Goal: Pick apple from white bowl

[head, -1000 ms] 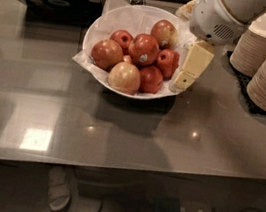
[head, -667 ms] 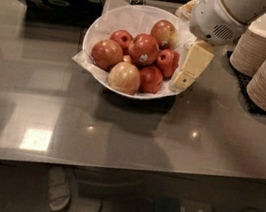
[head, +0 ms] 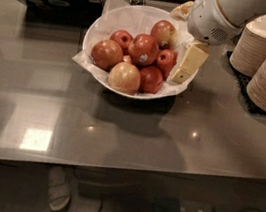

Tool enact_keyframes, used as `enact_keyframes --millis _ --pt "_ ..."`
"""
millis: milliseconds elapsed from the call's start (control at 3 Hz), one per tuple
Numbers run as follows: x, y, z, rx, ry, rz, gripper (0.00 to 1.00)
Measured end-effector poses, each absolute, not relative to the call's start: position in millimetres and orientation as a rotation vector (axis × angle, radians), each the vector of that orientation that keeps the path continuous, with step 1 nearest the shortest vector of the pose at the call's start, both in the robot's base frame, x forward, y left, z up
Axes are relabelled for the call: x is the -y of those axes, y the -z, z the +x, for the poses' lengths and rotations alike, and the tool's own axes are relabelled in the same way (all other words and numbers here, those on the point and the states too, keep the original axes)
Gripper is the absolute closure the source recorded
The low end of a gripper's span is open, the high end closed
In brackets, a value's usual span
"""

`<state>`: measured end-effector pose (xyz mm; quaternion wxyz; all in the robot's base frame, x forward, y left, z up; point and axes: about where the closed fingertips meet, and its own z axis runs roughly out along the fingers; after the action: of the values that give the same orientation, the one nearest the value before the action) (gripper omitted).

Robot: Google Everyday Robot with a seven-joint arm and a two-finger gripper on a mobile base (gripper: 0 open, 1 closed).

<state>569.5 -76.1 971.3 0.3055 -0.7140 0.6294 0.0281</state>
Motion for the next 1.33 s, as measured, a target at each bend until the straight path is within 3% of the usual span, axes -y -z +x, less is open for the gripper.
enact_keyframes --millis 333,667,1000,1333 --pt "72 -965 582 -1.574 -0.108 -1.903 0.09" --pt "64 -961 592 -1.490 -0.148 -1.912 0.22" --pt "53 -960 600 -1.416 -0.188 -1.923 0.28" --pt "44 -959 605 -1.369 -0.222 -1.938 0.27"
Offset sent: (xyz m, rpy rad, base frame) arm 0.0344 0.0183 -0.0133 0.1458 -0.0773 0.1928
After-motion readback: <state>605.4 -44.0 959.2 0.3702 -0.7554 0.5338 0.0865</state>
